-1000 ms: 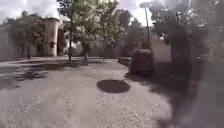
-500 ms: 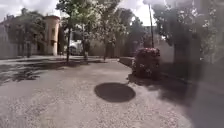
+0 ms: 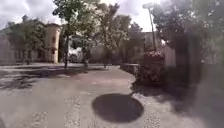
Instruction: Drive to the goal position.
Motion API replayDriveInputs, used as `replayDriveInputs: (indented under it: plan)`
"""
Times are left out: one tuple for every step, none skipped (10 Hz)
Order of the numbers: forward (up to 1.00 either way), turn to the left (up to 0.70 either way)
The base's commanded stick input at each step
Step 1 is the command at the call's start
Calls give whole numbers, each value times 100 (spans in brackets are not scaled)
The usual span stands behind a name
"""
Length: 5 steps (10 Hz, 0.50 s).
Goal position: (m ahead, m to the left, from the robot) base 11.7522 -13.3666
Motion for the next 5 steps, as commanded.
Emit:
replayDriveInputs:
  plan:
    - [85,0]
    - [85,0]
    - [85,0]
    - [85,0]
    - [85,0]
